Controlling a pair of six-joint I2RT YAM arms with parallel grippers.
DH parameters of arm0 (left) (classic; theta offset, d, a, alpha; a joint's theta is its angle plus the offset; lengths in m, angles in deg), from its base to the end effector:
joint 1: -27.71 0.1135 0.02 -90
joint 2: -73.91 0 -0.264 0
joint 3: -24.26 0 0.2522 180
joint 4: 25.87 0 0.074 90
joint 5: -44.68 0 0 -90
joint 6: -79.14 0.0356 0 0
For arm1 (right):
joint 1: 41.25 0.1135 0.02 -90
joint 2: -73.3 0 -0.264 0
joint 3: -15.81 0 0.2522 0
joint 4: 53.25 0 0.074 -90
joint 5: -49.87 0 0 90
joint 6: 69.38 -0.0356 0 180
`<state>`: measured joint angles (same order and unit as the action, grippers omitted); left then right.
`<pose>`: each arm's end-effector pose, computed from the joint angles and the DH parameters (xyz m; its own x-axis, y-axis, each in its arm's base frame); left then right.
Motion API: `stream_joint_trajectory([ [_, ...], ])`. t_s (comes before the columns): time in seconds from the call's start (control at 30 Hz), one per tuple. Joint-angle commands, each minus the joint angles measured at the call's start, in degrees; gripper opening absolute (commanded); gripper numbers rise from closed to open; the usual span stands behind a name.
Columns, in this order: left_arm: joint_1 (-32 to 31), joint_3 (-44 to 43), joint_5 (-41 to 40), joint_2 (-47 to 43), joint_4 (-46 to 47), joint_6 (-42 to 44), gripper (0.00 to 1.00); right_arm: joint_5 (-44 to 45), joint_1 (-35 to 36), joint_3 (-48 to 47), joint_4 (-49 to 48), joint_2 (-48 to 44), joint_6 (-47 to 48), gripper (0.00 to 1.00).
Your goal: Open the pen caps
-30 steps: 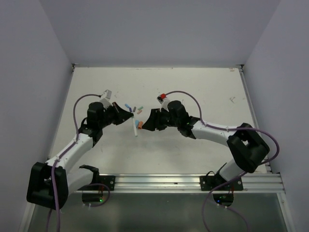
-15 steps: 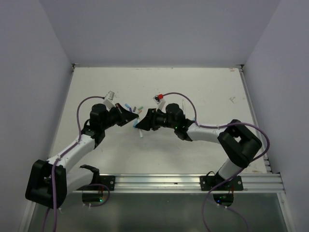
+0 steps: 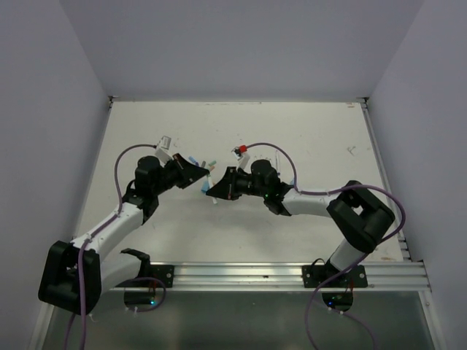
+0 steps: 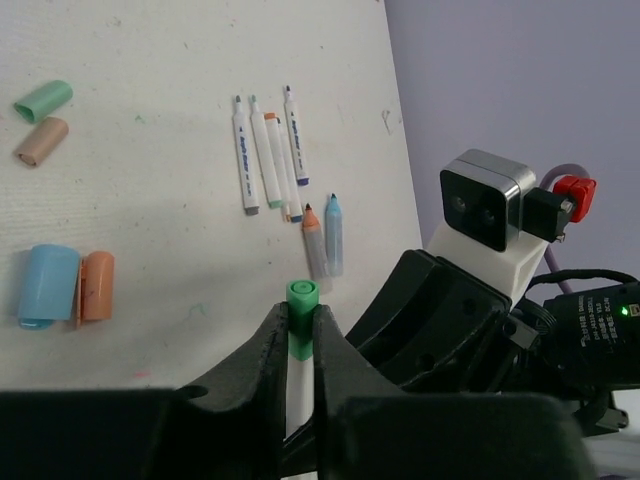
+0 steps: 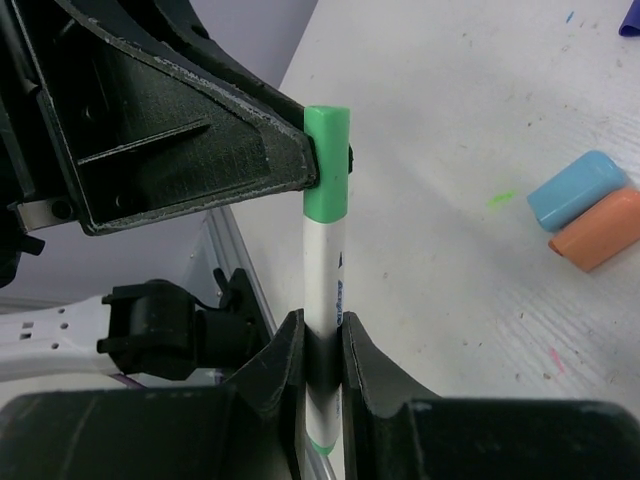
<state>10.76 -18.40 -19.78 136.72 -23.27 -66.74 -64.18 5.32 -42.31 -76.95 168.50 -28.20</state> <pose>0.2225 -0.0839 0.2294 -0.7051 -0.5660 -0.4272 0.1293 0.4897 -0.8623 0.2292 0.2632 0.1997 -0.8090 0.1451 -0.5696 -0.4964 0.3503 0.7943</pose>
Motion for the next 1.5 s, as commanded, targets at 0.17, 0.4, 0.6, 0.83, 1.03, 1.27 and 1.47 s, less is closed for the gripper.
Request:
stream_joint_trajectory([
  [0.17, -0.3, 1.0, 4.1, 0.3, 2.0, 5.1, 0.43, -3.2, 0.2, -0.8, -3.7, 1.0, -1.1, 0.0],
  [0.4, -0.3, -1.6, 2.9, -0.1, -1.1, 7.6, 0.41, -4.2, 0.1, -1.5, -4.1, 1.7, -1.5, 0.0],
  [0.6, -0.3, -2.1, 3.0, 0.0, -1.7, 7.8, 0.33, -4.0, 0.1, -1.1, -5.2, 2.4, -1.9, 0.0],
  [0.83, -0.3, -1.9, 5.0, 0.8, -0.7, 7.7, 0.3, -4.5, 0.2, -1.8, -6.1, 3.5, -2.9, 0.0],
  [1.03, -0.3, -2.1, 5.2, 1.2, -0.8, 7.7, 0.1, -4.6, 0.2, -1.4, -6.0, 3.4, -2.9, 0.0],
  [1.27, -0.2, -5.4, 3.4, 3.3, -5.8, 8.2, 0.0, 0.5, 0.7, -2.4, 2.7, 1.1, 2.0, 0.0],
  [1.47, 0.0, -11.0, -5.2, 5.3, -16.2, 8.1, 0.0, 40.0, 11.0, -11.4, 36.8, -5.0, 20.3, 0.0],
])
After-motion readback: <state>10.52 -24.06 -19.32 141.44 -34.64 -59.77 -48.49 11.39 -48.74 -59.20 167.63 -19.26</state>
